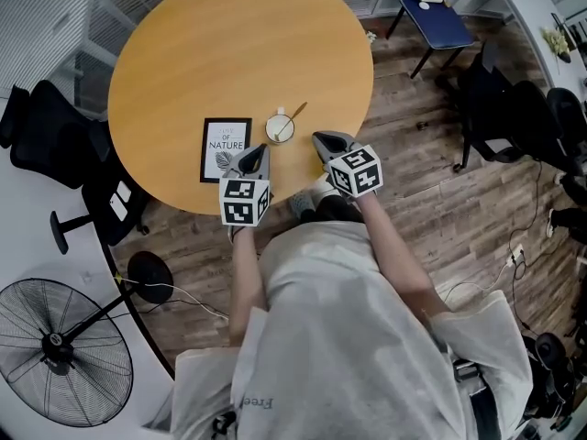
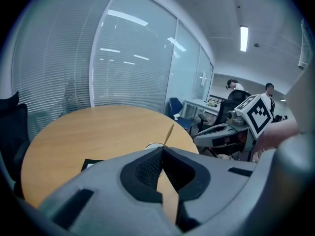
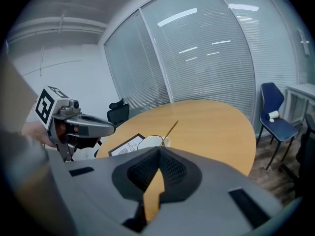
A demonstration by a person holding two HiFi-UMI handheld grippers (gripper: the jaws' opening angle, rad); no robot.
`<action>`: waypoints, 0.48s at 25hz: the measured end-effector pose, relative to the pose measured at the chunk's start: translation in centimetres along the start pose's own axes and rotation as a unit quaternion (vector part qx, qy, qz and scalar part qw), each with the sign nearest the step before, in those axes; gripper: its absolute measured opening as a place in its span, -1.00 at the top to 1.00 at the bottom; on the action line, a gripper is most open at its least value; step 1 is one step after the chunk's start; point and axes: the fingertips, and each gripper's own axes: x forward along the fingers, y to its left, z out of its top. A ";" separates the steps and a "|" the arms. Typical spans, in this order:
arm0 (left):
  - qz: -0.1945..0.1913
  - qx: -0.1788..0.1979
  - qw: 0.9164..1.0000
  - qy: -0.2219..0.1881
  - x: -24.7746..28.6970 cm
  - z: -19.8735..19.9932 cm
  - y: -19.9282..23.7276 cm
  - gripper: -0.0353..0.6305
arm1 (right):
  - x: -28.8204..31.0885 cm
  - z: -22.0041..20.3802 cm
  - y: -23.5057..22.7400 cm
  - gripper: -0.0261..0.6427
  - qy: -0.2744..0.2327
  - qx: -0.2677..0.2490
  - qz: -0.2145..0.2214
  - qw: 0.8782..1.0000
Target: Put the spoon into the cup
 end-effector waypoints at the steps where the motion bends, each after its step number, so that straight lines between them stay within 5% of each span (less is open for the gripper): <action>1: 0.000 0.000 1.000 -0.001 0.0 0.0 0.1 0.87 | 0.0 0.1 0.0 0.93 -0.003 0.002 -0.003 1.000; 12: -0.003 0.000 1.000 0.006 0.3 0.0 -0.1 0.87 | -0.4 0.3 -0.4 0.93 -0.010 0.014 -0.006 1.000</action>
